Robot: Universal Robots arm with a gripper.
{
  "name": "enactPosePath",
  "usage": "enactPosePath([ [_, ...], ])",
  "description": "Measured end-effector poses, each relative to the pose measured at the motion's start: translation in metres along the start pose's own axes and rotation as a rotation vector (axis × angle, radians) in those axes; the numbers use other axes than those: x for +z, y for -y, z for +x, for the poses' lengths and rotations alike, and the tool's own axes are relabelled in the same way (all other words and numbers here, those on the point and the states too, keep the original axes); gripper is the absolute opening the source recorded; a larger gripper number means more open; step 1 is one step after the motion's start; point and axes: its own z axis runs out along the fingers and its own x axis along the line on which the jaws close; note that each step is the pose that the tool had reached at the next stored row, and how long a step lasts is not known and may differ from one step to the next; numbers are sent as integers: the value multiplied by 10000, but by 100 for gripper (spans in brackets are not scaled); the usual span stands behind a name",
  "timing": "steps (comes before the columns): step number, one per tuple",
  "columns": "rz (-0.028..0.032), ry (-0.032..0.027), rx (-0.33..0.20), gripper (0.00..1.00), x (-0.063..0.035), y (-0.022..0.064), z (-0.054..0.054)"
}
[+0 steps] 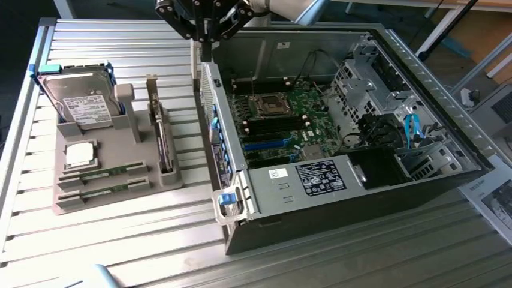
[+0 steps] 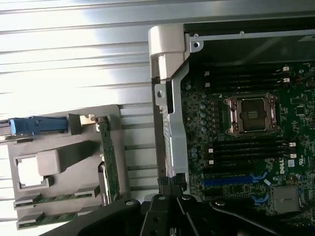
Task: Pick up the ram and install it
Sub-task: 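Reach for the ram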
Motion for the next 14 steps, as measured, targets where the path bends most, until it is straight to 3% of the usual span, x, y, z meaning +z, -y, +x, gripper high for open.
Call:
enactPosePath([
  [9,0,0,-1,10,-5,19,248],
  [14,-2,2,-1,10,-8,33,437],
])
